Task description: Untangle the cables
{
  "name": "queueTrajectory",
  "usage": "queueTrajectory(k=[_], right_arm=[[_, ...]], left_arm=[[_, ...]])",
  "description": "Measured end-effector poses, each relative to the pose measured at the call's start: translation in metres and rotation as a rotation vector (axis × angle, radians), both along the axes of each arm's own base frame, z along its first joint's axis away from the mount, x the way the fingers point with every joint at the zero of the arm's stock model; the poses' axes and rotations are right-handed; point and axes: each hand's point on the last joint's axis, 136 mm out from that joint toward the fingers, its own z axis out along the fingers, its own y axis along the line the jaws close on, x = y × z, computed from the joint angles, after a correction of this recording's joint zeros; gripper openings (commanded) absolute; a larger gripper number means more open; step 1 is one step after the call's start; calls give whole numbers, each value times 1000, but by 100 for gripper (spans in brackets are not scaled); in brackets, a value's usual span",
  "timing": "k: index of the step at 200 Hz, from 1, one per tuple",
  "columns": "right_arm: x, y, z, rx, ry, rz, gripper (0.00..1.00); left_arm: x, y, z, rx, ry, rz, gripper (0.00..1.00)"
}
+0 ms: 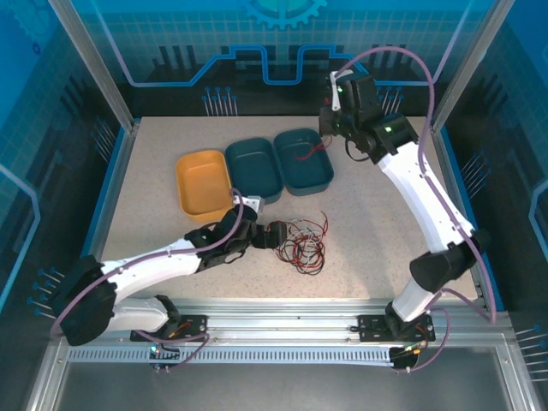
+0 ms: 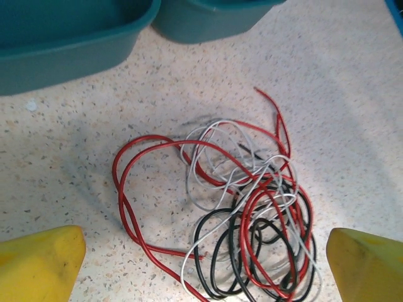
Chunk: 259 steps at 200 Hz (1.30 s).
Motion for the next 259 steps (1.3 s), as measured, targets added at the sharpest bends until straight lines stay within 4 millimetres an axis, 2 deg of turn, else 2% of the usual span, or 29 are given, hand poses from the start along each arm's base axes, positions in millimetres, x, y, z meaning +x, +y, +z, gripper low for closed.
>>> queueTrajectory(k=[38,67,91,137,168,211,259], right_arm=[[49,13,-21,-44,-21,-19,0],[84,27,-52,-82,-2,-15,0],[99,36,-82,-107,41,-5,0],[96,37,-120,-141,126,8,0],[84,35,-152,-169,223,33,0],[74,41,-177,-148,331,73,0],[74,51,-232,-156,482,92,0]], left_arm=[[-3,19,26,-14,-48,29,99],[-2,34,38,-14,-74,58,99],[-1,41,45,-25,-92,78,99],[1,54,34,-14,-67,119,99],[4,61,30,-26,-47,157,99],[6,63,30,-44,-41,176,99],[6,63,26,-55,-21,188,99]])
